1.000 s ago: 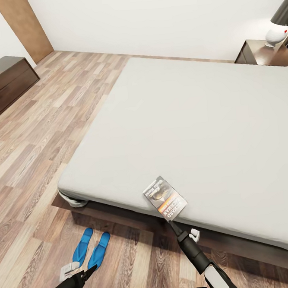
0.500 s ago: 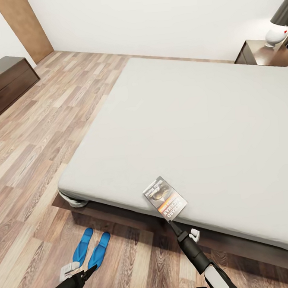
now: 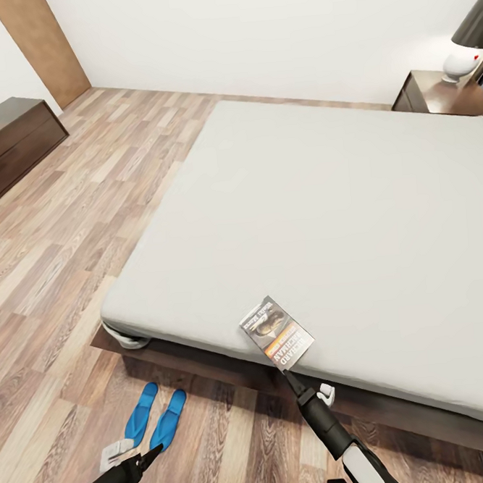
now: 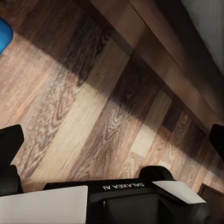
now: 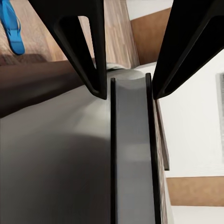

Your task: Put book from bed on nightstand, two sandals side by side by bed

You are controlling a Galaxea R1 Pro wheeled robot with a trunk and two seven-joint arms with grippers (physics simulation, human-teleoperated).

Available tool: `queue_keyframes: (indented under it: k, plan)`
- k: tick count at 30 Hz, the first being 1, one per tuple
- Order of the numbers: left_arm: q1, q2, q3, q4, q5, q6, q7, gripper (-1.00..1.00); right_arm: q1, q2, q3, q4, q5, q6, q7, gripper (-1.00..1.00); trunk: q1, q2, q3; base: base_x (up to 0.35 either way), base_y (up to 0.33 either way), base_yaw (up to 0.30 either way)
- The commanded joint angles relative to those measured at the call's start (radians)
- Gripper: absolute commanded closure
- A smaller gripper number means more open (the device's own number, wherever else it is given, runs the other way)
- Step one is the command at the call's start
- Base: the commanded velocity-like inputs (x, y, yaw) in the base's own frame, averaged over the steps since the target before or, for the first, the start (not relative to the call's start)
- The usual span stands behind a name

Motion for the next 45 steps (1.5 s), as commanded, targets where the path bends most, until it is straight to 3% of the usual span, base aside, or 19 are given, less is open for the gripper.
queue_keyframes:
  k: [1, 32, 35, 38, 40, 43, 45]
  plan:
    - [0.000, 0.000, 0.003, 0.001, 0.005, 0.008, -0.005, -1.00, 0.000, 0.001, -0.005, 0.000, -0.003, 0.010, 0.004, 1.00, -0.004, 0.007, 0.003, 0.000, 0.000, 0.000]
    - [0.000, 0.000, 0.003, 0.001, 0.004, 0.008, -0.004, -1.00, 0.000, 0.001, 0.003, 0.000, 0.003, 0.015, 0.001, 1.00, -0.123, 0.224, 0.100, 0.000, 0.000, 0.000]
    - [0.000, 0.000, 0.003, 0.001, 0.003, 0.007, -0.003, -1.00, 0.000, 0.001, 0.004, 0.000, 0.008, 0.036, 0.000, 1.00, -0.134, 0.245, 0.109, 0.000, 0.000, 0.000]
    - [0.000, 0.000, 0.002, 0.000, 0.002, 0.008, -0.004, -1.00, 0.000, 0.000, 0.005, -0.018, 0.010, 0.112, 0.001, 1.00, -0.146, 0.266, 0.119, 0.000, 0.000, 0.000]
    - [0.000, 0.000, 0.002, 0.000, 0.002, 0.008, -0.006, -1.00, 0.000, -0.014, 0.008, -0.062, 0.010, 0.178, 0.002, 1.00, -0.153, 0.280, 0.125, 0.000, 0.000, 0.000]
    - [0.000, 0.000, 0.003, 0.000, 0.002, 0.009, -0.009, -1.00, 0.000, -0.066, 0.012, -0.152, 0.012, 0.305, 0.002, 1.00, -0.165, 0.301, 0.134, 0.000, 0.000, 0.000]
    - [0.000, 0.000, 0.003, 0.000, 0.002, 0.009, -0.010, -1.00, 0.001, -0.145, 0.021, -0.202, 0.013, 0.442, 0.002, 1.00, -0.173, 0.315, 0.141, 0.000, 0.000, 0.000]
